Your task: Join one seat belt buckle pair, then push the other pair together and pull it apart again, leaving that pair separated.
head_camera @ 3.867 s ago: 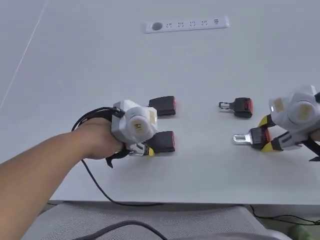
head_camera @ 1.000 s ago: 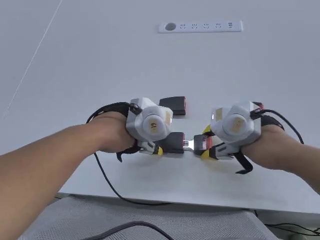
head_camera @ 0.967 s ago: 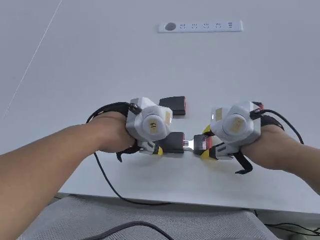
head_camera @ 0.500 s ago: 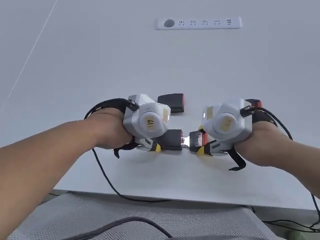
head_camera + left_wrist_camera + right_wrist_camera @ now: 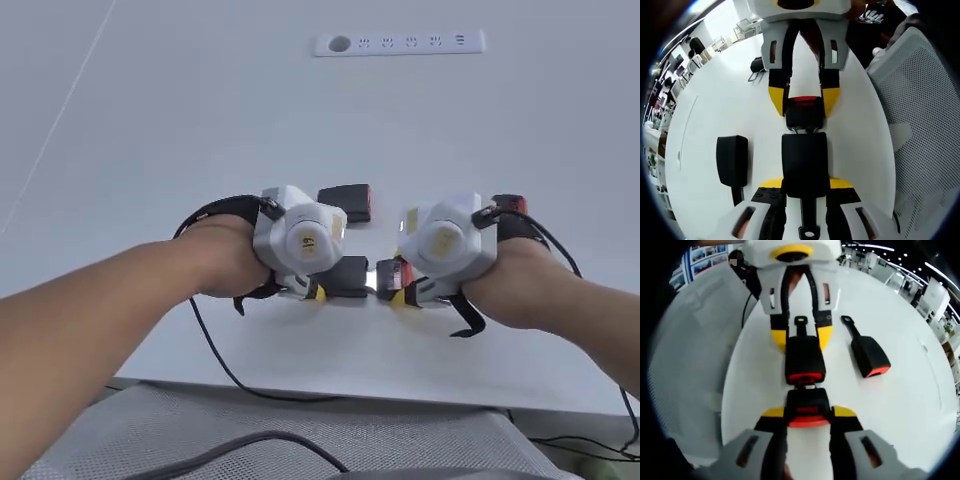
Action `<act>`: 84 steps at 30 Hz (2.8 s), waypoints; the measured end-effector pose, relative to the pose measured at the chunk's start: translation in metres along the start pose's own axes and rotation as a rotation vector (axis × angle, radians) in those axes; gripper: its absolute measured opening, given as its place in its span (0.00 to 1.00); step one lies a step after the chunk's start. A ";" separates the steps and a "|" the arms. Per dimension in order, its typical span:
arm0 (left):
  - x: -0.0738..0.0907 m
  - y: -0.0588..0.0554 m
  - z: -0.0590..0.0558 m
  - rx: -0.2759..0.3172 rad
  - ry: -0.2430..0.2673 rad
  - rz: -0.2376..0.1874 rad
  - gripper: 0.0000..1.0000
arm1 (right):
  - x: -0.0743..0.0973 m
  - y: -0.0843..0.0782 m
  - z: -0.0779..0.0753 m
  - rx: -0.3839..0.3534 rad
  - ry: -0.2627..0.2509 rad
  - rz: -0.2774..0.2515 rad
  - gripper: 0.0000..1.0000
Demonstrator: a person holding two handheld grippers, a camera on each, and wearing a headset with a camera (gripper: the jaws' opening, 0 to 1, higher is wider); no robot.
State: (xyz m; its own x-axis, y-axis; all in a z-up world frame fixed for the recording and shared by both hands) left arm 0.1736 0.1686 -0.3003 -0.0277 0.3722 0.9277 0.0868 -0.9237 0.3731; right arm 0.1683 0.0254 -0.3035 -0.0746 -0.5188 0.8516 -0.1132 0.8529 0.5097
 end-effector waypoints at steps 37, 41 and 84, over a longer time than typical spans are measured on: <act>0.003 -0.008 0.002 0.039 -0.018 -0.039 0.28 | 0.000 0.001 0.000 -0.020 -0.005 -0.039 0.30; 0.003 -0.008 0.001 0.041 -0.021 -0.036 0.28 | 0.000 0.000 0.000 -0.020 -0.002 -0.046 0.31; 0.046 0.022 0.034 0.095 0.104 -0.062 0.39 | 0.048 -0.005 -0.020 -0.067 -0.061 -0.084 0.35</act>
State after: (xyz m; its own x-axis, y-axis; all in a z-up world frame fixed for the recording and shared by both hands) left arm 0.2086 0.1683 -0.2497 -0.1386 0.4120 0.9006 0.1756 -0.8847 0.4317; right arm 0.1854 -0.0022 -0.2630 -0.1280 -0.5891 0.7979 -0.0556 0.8075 0.5873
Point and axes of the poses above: the centre of the closed fingertips' face, and the gripper's own axes: x roughly backward along the fingers, z roughly to its left, y roughly out of its top, the point moved 8 cm from there along x, roughly backward along the fingers, and after that the axes turned 10 degrees about x, right-handed, at the moved point
